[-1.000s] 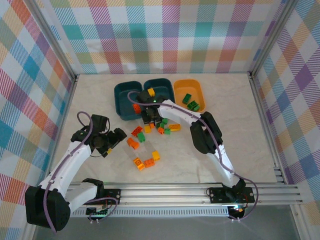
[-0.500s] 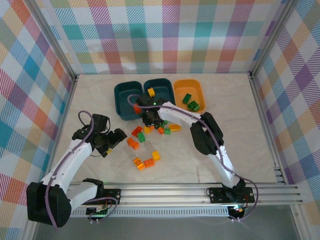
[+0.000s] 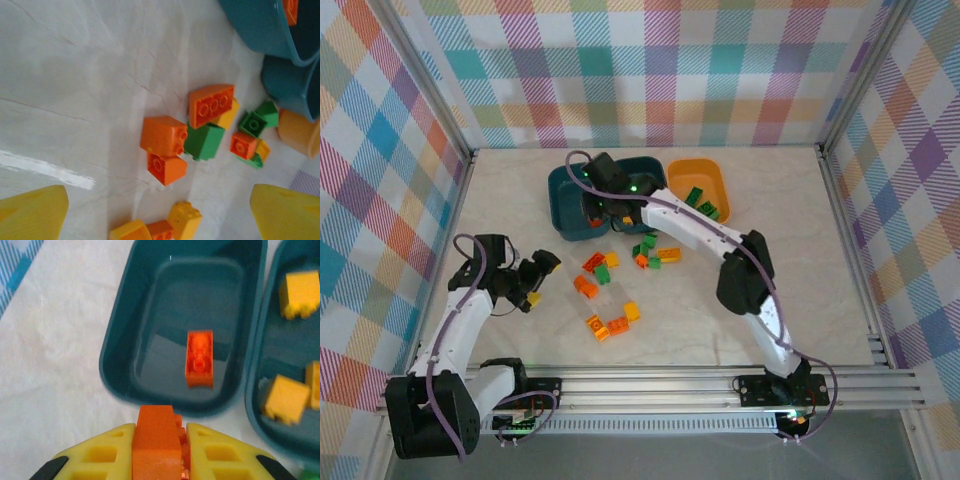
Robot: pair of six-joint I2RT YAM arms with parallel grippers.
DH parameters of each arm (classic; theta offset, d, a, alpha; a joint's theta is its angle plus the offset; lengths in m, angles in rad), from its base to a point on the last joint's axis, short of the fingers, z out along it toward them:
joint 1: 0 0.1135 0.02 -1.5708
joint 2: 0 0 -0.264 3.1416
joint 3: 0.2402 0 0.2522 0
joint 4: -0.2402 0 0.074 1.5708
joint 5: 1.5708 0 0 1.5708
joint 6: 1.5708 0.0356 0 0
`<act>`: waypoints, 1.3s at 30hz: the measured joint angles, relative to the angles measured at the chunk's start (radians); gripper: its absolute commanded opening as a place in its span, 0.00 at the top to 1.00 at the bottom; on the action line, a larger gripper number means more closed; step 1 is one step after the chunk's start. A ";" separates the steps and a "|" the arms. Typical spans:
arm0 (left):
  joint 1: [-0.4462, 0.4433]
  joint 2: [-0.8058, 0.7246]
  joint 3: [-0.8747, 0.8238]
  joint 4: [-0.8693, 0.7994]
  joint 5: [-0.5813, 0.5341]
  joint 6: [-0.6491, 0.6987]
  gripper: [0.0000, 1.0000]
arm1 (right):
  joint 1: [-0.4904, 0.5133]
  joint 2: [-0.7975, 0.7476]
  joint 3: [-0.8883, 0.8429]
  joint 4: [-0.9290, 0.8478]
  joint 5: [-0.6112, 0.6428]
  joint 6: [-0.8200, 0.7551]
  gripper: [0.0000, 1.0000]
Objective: Sort the legos into containers by color
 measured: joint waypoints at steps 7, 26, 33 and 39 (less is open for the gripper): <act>0.007 -0.098 -0.007 0.047 0.127 0.020 0.04 | -0.070 0.286 0.314 -0.069 -0.080 -0.025 0.80; -0.003 -0.205 -0.045 0.042 0.208 0.014 0.04 | -0.080 0.253 0.293 -0.133 -0.148 -0.066 0.41; -0.053 -0.285 -0.093 0.003 0.171 -0.008 0.05 | -0.074 0.013 0.076 -0.057 -0.194 -0.059 0.43; -0.068 -0.331 -0.124 -0.012 0.145 -0.043 0.05 | -0.074 0.035 0.078 -0.044 -0.183 -0.044 0.41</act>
